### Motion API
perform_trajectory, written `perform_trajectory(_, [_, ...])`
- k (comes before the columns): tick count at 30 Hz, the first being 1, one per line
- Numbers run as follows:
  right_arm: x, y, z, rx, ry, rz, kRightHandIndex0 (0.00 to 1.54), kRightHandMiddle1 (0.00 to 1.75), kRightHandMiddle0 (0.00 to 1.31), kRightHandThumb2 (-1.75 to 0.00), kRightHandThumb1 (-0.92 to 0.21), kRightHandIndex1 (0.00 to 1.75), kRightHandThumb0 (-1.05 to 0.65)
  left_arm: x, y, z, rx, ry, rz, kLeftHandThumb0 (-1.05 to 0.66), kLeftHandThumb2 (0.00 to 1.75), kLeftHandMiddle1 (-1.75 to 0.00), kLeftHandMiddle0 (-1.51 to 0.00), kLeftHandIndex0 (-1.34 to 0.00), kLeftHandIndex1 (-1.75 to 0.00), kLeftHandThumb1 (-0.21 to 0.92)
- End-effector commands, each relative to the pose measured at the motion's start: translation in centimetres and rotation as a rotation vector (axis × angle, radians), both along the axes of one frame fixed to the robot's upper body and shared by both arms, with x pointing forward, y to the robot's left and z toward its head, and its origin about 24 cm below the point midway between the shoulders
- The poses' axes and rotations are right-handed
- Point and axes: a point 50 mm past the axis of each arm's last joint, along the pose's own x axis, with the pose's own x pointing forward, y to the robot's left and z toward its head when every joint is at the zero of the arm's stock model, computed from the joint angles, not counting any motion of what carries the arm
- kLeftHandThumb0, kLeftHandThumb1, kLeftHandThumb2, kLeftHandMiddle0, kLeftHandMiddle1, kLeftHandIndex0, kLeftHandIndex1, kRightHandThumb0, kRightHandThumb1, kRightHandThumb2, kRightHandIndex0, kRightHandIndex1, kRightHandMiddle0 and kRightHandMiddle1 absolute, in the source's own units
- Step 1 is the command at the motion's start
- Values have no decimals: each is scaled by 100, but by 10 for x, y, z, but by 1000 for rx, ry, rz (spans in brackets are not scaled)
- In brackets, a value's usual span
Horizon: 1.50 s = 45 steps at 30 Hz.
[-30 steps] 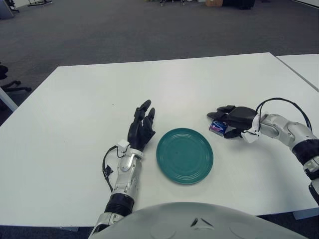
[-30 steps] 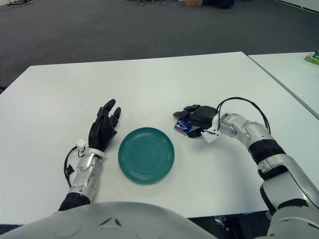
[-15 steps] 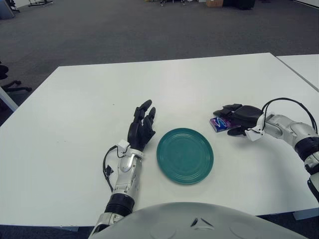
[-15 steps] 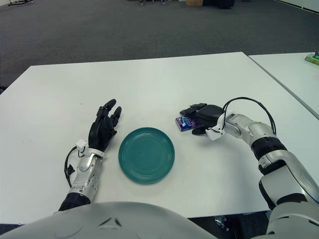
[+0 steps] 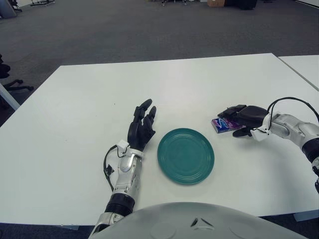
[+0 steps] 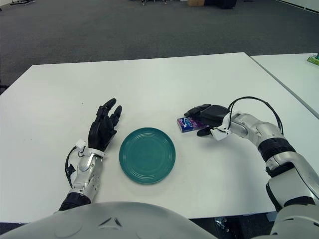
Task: Put the gum into the plate.
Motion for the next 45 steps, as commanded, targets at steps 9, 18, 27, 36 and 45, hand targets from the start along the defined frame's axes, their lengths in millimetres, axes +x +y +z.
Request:
perform_trajectory(9, [-23, -24, -24, -181, 217, -90, 55, 174, 40, -94, -60, 172, -41, -29, -37, -30, -211, 189, 58, -87, 87, 0, -33, 0, -79, 92])
perform_trajectory(18, [-17, -18, -20, -132, 211, -141, 70, 175, 38, -91, -63, 175, -40, -28, -33, -30, -213, 185, 54, -88, 89, 0, -31, 0, -72, 92])
perform_trajectory(27, [-10, -14, -19, -32, 145, -200, 74, 175, 36, -88, -66, 175, -39, -25, -29, -31, -210, 182, 57, -87, 89, 0, -31, 0, -72, 92])
perform_trajectory(36, [-6, -10, -20, 3, 116, -238, 74, 175, 38, -90, -64, 175, -40, -23, -24, -31, -211, 186, 60, -86, 90, -1, -32, 0, -74, 92])
perform_trajectory(45, [21, 7, 9, 84, 45, -236, 73, 175, 40, -95, -60, 175, -40, -22, -18, -33, -223, 200, 60, -87, 91, -1, -34, 0, -76, 92])
